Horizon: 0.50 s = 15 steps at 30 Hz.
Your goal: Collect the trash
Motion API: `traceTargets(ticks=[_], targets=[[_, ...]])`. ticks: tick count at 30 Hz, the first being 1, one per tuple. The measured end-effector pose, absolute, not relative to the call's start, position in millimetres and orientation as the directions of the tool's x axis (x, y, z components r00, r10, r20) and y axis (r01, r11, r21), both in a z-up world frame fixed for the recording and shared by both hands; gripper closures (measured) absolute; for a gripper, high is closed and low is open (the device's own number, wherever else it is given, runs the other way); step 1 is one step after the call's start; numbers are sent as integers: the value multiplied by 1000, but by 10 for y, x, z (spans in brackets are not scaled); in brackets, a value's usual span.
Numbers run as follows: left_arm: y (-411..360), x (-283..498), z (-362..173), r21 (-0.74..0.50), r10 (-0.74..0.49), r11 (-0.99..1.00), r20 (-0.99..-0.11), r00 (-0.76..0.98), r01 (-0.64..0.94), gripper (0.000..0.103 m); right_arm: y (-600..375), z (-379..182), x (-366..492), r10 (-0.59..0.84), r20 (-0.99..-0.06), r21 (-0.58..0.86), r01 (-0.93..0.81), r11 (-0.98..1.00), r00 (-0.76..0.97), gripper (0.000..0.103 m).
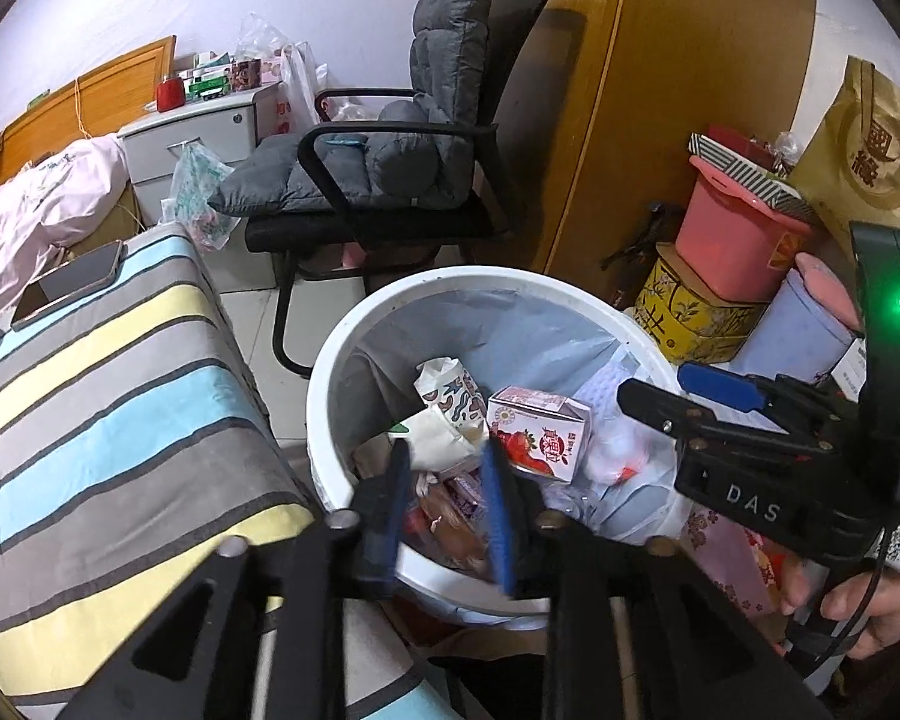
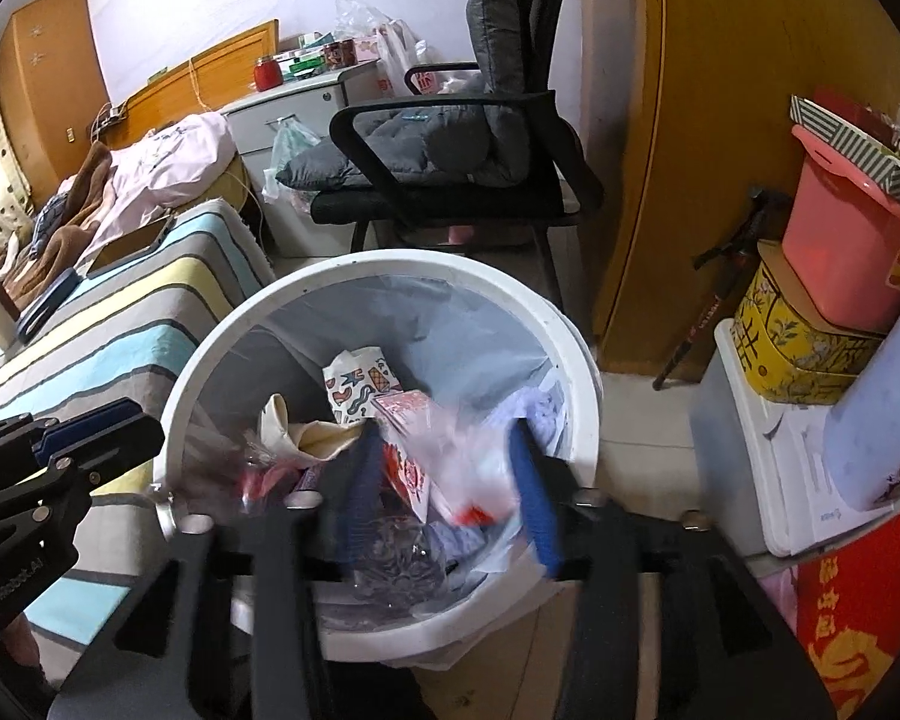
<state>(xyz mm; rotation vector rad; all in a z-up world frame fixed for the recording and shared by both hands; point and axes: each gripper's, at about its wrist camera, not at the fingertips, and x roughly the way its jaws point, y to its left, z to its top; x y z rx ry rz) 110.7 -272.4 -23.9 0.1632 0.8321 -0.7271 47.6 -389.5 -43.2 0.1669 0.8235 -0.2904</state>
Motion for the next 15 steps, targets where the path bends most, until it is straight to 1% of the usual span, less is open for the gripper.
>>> traceTargets(ticks=[1, 2, 11, 15], targets=[[-2717, 1109, -239, -141, -521, 755, -723, 455, 640, 49, -3900, -433, 476, -183, -742, 41, 316, 948, 645, 46], [-2700, 1104, -232, -140, -521, 758, -718, 463, 637, 47, -3904, -432, 472, -179, -742, 48, 317, 947, 646, 46], [-2615, 1057, -175, -121, -504, 780, -703, 502, 614, 47, -3842, -363, 406, -207, -719, 30, 328, 944, 664, 46], [-2544, 979, -139, -93, -483, 798, -689, 541, 595, 45, -3775, -293, 299, -218, -686, 37, 332, 943, 694, 46]])
